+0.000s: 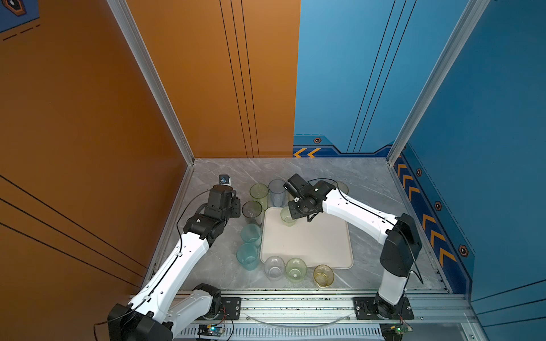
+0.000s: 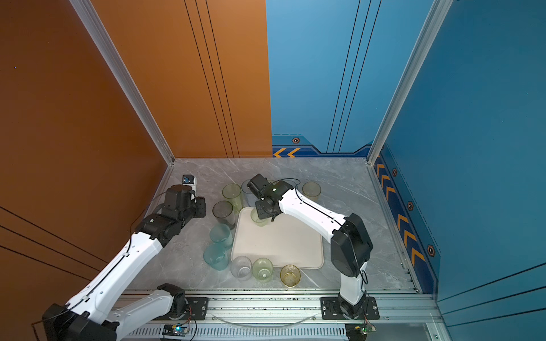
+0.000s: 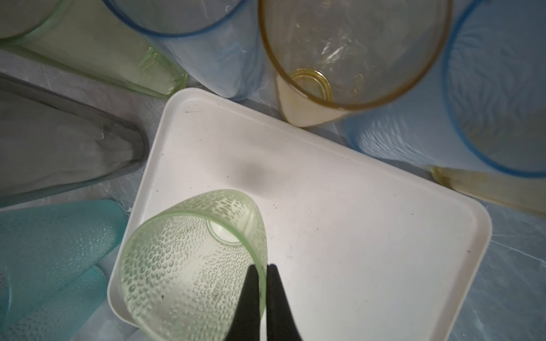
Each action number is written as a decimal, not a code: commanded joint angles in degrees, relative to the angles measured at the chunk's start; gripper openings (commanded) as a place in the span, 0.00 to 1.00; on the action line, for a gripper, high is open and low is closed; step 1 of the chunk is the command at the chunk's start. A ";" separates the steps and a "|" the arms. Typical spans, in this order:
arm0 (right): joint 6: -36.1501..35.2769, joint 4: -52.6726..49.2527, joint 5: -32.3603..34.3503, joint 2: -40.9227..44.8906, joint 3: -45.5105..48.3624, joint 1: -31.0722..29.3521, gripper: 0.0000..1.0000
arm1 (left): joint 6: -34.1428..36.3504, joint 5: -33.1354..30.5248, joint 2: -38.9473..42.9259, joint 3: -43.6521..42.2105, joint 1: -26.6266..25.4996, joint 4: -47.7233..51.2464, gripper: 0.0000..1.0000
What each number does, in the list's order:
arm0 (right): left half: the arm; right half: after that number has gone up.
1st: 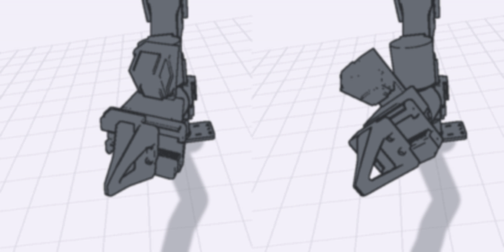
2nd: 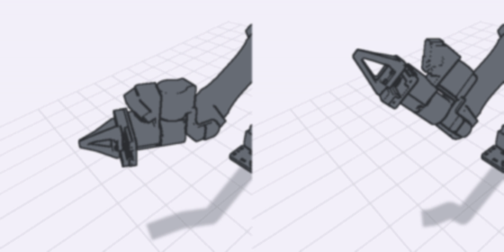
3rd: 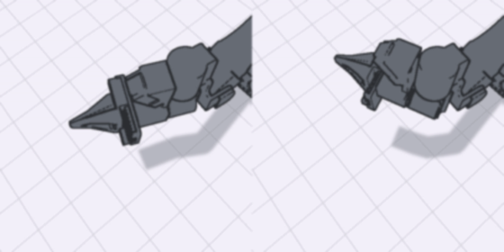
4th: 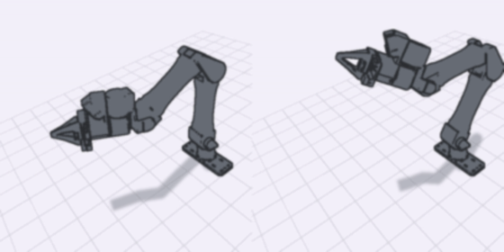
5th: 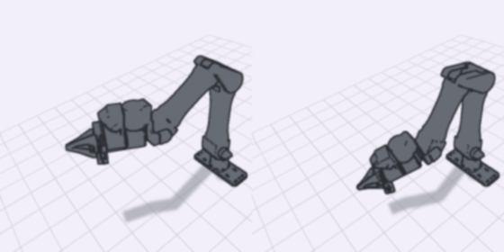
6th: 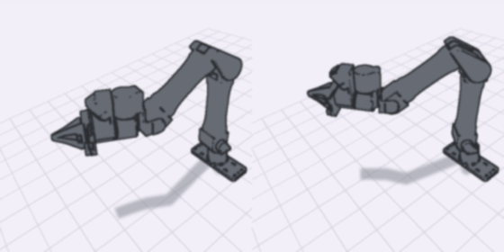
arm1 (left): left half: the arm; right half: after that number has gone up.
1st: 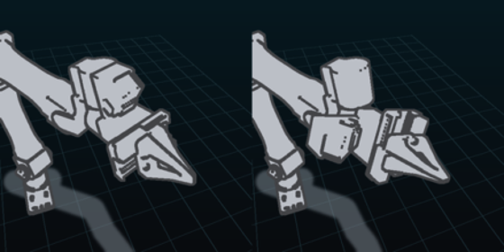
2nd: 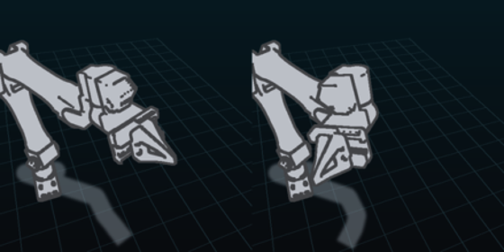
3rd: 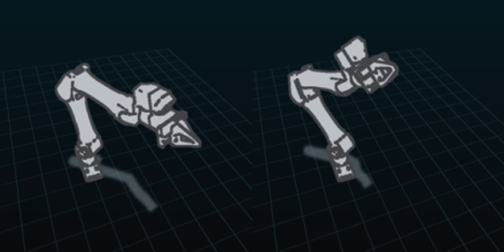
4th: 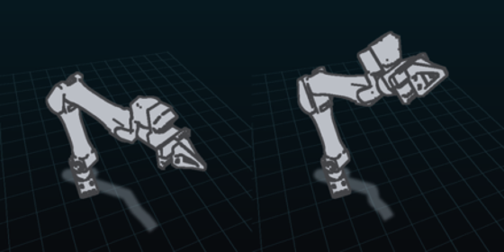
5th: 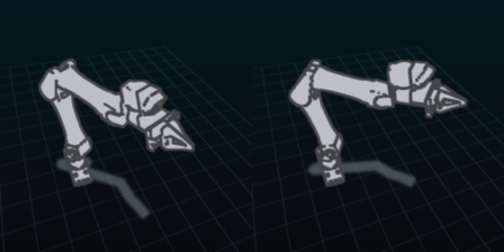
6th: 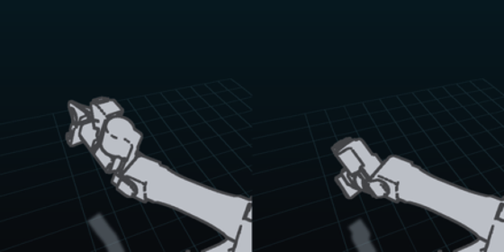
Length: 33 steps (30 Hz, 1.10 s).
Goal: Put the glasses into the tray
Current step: 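Carry the green cup over the tray's far corner with the right gripper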
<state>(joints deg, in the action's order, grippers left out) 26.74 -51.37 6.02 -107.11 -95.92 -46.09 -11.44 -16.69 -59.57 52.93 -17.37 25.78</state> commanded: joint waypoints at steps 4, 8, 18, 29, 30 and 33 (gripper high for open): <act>-2.37 1.22 -2.84 -5.03 -6.50 -0.49 0.00 | 0.69 2.03 0.68 -1.05 1.52 -1.26 0.41; -2.35 2.13 -3.42 -7.41 -8.34 -0.57 0.00 | 0.63 2.58 0.52 -1.33 2.20 -1.69 0.41; -2.31 2.20 -3.89 -13.70 -13.52 -0.67 0.00 | 0.78 3.96 -0.36 -1.57 3.52 -2.31 0.42; -2.31 1.99 -3.65 -17.84 -17.28 -0.13 0.00 | 1.05 4.91 -0.69 -1.94 4.71 -2.67 0.42; -2.31 1.99 -3.76 -18.13 -17.48 -0.06 0.00 | 1.07 4.98 -0.63 -1.90 4.80 -2.67 0.42; -2.31 1.90 -3.80 -18.86 -18.11 0.15 0.00 | 1.07 5.16 -0.61 -1.88 5.06 -2.75 0.42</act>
<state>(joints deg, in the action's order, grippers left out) 25.28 -49.28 2.72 -125.12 -111.87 -46.39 -11.42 -12.97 -60.01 51.75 -12.99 23.75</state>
